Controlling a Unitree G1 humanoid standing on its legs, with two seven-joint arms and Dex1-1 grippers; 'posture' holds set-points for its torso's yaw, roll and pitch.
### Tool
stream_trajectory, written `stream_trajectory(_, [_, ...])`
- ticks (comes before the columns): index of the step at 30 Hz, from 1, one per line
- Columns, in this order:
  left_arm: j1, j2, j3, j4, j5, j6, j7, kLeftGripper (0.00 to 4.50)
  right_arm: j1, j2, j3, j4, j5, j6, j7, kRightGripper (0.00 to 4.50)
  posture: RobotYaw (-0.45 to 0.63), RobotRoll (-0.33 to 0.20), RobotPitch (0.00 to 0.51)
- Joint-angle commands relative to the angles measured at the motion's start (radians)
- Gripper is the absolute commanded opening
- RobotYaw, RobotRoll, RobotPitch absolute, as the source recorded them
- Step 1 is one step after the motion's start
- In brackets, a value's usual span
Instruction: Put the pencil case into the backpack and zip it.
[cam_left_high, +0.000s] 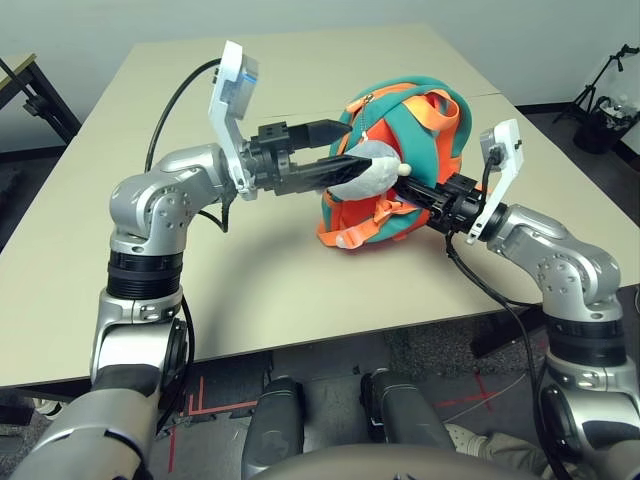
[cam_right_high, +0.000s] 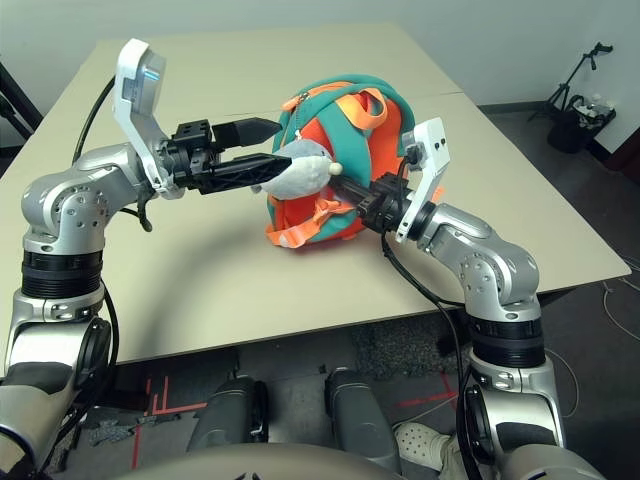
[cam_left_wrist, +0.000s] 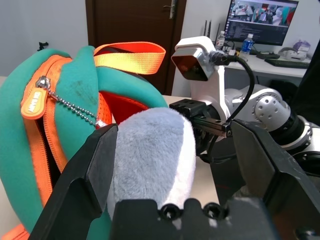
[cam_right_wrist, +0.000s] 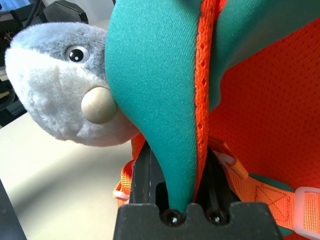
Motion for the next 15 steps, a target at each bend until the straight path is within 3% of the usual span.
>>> stream_trajectory(1, [0.012, -0.005, -0.023, -0.005, 0.021, -0.019, 0.003, 4.5, -0.011, 0.002, 0.016, -0.005, 0.004, -0.014, 0.015, 0.1, -0.05, 0.0, 0.051])
stream_trajectory(15, [0.051, -0.052, -0.092, 0.044, 0.124, -0.117, 0.021, 4.5, -0.014, 0.005, 0.023, -0.016, 0.008, -0.014, 0.014, 0.1, -0.05, 0.0, 0.044])
